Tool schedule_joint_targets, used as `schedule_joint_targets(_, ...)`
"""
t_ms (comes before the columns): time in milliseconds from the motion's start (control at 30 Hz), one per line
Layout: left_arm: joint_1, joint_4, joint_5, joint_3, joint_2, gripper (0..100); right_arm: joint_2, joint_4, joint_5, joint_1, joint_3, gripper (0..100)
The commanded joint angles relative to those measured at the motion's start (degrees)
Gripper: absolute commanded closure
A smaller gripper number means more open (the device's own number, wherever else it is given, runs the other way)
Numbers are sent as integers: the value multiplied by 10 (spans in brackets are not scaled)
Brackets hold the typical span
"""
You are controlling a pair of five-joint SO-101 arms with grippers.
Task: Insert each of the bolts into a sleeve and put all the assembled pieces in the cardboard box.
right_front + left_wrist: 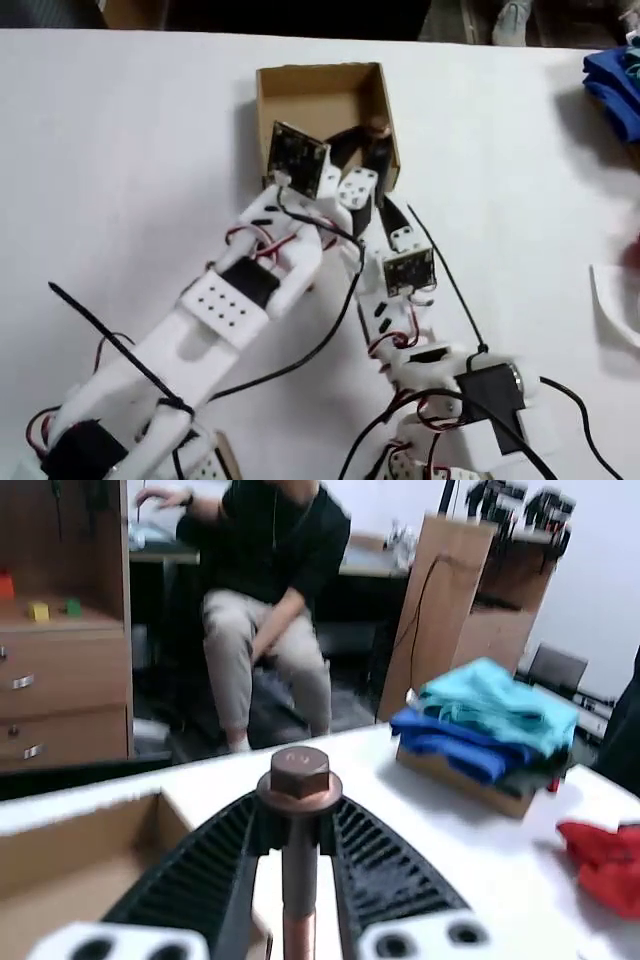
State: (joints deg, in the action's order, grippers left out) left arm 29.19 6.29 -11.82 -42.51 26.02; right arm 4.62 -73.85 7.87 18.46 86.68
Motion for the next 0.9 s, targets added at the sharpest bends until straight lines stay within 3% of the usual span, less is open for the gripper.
schedule_joint_targets(0,5,14,5,51,-2,976,3,-17,6,0,-19,979)
schedule_joint_targets(867,0,12,6,9,-4,976,3,-47,10,-19,-19,979)
